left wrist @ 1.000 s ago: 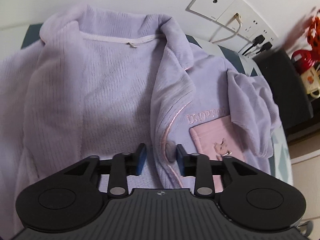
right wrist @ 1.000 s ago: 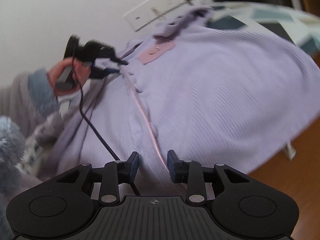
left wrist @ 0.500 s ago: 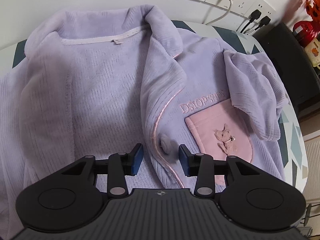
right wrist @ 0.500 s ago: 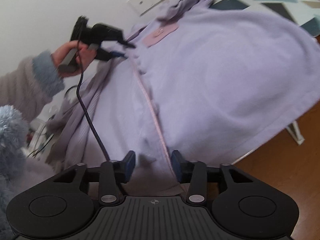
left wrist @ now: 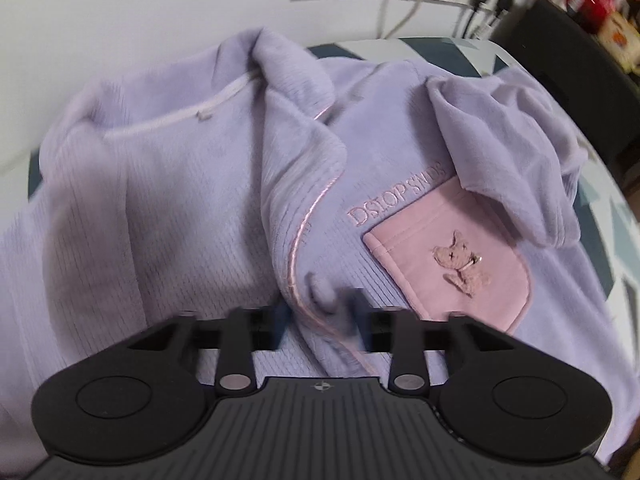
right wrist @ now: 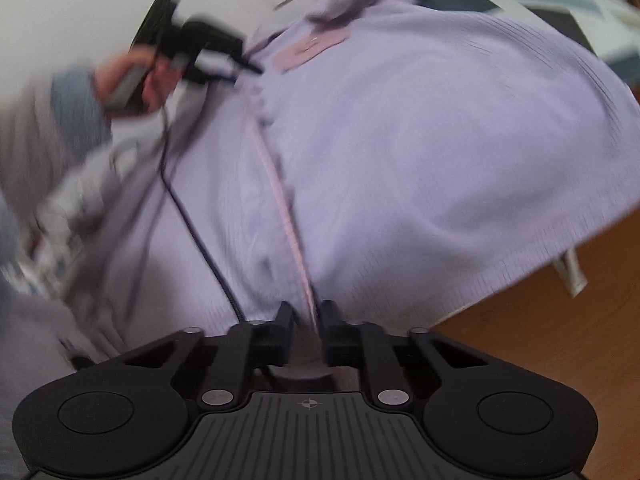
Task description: Fold clothes
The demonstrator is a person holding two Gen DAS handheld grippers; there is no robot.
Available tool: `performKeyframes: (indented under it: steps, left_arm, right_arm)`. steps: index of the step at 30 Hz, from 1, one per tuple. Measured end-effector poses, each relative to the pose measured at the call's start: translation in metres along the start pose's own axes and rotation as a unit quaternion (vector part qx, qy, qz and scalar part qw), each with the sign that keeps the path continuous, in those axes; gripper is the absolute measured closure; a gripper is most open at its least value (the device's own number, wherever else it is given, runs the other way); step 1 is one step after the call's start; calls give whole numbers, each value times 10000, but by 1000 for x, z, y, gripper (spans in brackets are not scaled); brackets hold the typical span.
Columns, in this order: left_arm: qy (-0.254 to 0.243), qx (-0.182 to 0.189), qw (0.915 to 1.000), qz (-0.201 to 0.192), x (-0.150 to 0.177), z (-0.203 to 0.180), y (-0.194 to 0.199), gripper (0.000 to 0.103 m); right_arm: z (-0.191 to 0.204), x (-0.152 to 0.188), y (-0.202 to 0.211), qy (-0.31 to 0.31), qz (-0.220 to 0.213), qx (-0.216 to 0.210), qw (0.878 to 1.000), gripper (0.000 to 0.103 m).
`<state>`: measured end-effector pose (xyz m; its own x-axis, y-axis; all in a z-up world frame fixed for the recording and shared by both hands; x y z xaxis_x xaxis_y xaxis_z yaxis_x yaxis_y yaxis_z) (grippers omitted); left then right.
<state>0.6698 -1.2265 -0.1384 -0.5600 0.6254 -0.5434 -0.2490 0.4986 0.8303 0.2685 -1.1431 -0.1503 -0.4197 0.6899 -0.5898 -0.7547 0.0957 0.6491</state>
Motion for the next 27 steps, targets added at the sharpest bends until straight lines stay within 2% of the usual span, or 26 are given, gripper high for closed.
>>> performKeyframes:
  steps: [3, 4, 5, 6, 8, 9, 11, 12, 14, 16, 17, 19, 21, 27]
  left_arm:
    - [140, 251, 9992, -295, -9, -9, 13, 90]
    - [281, 435, 9978, -421, -14, -10, 19, 90]
    - [530, 788, 9937, -598, -20, -10, 28, 90]
    - [814, 1227, 9858, -802, -26, -10, 38, 90]
    - [1183, 1897, 9675, -1179, -33, -7, 55, 90]
    - [1218, 1961, 9652, -1227, -31, -6, 56, 90]
    - [1182, 1791, 9704, -1106, -23, 0, 47, 90]
    - [1217, 1687, 9732, -981, -16, 5, 39, 90]
    - [1354, 1425, 9781, -690, 1, 20, 16, 90]
    - [1394, 1261, 9808, -513, 16, 34, 0, 90]
    - [1421, 1313, 9797, -522, 21, 41, -3, 90]
    - [1501, 1402, 9773, -520, 22, 48, -2, 90]
    - [1443, 1349, 9791, -486, 19, 48, 0, 90]
    - [1284, 1251, 9823, -548, 8, 47, 10, 90]
  right_arm:
    - [12, -4, 9, 488, -88, 635, 9968, 96]
    - [15, -7, 14, 634, -141, 882, 9940, 96]
    - [15, -14, 28, 744, -412, 1355, 9871, 96]
    - [14, -22, 43, 849, -697, 1839, 9768, 96]
    - [19, -36, 78, 1089, -1444, 2696, 9458, 95]
    - [26, -37, 85, 1307, -1577, 2850, 9364, 95]
    - [39, -39, 98, 1757, -1809, 3123, 9159, 95]
    - [44, -34, 89, 2003, -1583, 3055, 9173, 95]
    - [50, -13, 60, 2342, -1010, 2659, 9296, 96]
    - [56, 8, 29, 2356, -537, 2166, 9459, 96]
    - [59, 16, 19, 2384, -393, 1932, 9509, 96]
    - [65, 26, 11, 2419, -286, 1580, 9569, 96]
    - [65, 28, 9, 2225, -246, 1335, 9654, 96]
    - [57, 22, 27, 1897, -342, 1042, 9757, 97]
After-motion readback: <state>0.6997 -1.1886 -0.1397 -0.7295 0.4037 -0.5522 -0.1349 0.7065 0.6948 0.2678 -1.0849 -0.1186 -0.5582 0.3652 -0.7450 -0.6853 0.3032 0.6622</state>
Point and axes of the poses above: each gripper's, at about its wrist camera, not at the fingertips, and y roughly against the way its jaws point, z to its left, x to its underside, the point moved 4 cm from there along -y, roughly the way its jaws point, and after that the axes turned 7 degrees about -z, right-handed, at the moved point
